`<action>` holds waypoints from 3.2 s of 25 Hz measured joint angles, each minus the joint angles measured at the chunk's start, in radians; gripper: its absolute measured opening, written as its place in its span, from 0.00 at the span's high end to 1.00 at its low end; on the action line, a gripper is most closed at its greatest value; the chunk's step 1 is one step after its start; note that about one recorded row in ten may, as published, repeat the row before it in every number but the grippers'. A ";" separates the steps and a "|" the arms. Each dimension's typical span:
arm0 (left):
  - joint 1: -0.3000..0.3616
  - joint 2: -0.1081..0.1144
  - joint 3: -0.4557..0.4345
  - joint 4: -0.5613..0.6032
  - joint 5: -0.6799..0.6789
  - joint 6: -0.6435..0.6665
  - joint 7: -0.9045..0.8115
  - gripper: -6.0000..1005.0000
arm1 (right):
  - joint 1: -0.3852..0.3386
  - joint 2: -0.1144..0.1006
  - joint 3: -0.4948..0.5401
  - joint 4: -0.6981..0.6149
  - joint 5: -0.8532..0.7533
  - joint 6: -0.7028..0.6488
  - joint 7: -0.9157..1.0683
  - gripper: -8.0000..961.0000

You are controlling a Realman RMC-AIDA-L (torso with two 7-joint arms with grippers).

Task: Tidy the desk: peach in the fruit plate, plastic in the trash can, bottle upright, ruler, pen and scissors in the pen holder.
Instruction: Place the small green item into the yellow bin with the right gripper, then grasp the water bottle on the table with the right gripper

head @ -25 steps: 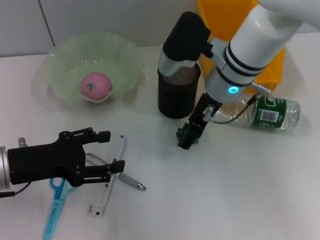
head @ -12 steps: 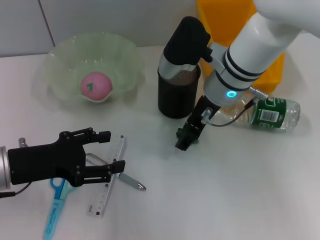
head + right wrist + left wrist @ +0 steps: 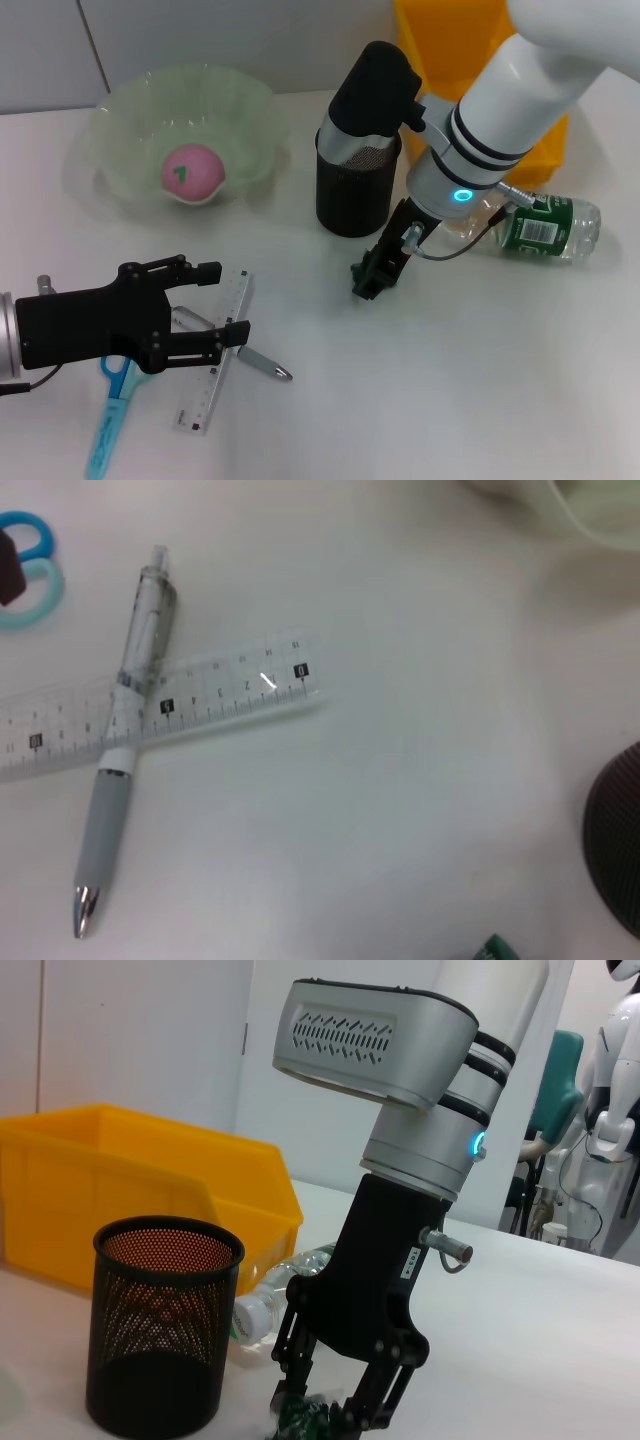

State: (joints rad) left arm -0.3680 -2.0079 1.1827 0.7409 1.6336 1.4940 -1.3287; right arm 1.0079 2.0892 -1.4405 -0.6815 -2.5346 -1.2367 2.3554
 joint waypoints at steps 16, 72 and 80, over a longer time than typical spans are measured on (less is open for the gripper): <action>0.003 0.006 -0.012 -0.003 0.000 0.002 0.003 0.21 | -0.215 -0.012 0.186 -0.679 0.096 -0.319 0.060 0.54; -0.007 0.010 -0.010 -0.003 0.002 0.022 -0.006 0.23 | -0.201 -0.057 0.414 -0.711 -0.167 -0.374 -0.045 0.23; -0.005 0.010 -0.013 -0.003 0.002 0.029 -0.020 0.24 | -0.119 -0.067 0.391 -0.598 -0.367 -0.489 -0.116 0.23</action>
State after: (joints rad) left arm -0.3735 -1.9983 1.1693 0.7383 1.6351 1.5226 -1.3484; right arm 0.8885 2.0225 -1.0498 -1.2793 -2.9015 -1.7261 2.2390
